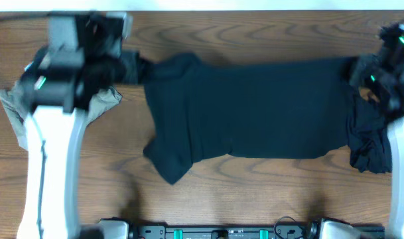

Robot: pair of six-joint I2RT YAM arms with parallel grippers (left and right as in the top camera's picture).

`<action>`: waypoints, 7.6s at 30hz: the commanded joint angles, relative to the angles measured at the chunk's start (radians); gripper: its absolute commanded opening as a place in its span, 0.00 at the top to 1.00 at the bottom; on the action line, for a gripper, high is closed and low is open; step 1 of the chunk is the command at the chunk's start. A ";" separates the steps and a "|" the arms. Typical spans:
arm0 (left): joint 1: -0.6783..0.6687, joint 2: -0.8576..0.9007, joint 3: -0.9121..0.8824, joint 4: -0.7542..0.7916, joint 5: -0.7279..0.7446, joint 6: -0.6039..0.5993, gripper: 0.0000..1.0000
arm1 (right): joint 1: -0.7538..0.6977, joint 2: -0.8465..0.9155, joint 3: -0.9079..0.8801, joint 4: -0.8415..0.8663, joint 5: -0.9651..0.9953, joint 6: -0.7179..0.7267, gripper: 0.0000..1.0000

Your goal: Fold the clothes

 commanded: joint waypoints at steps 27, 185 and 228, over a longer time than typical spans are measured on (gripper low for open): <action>0.084 0.298 0.447 0.057 -0.034 -0.155 0.94 | 0.055 0.283 0.459 -0.203 0.097 0.037 0.99; -0.095 0.309 -0.567 0.324 -0.239 -0.171 0.61 | 0.062 0.296 -0.253 -0.040 0.078 0.124 0.76; -0.094 0.269 -0.483 0.852 -0.015 -0.248 0.94 | 0.062 0.296 -0.253 -0.037 0.078 0.124 0.76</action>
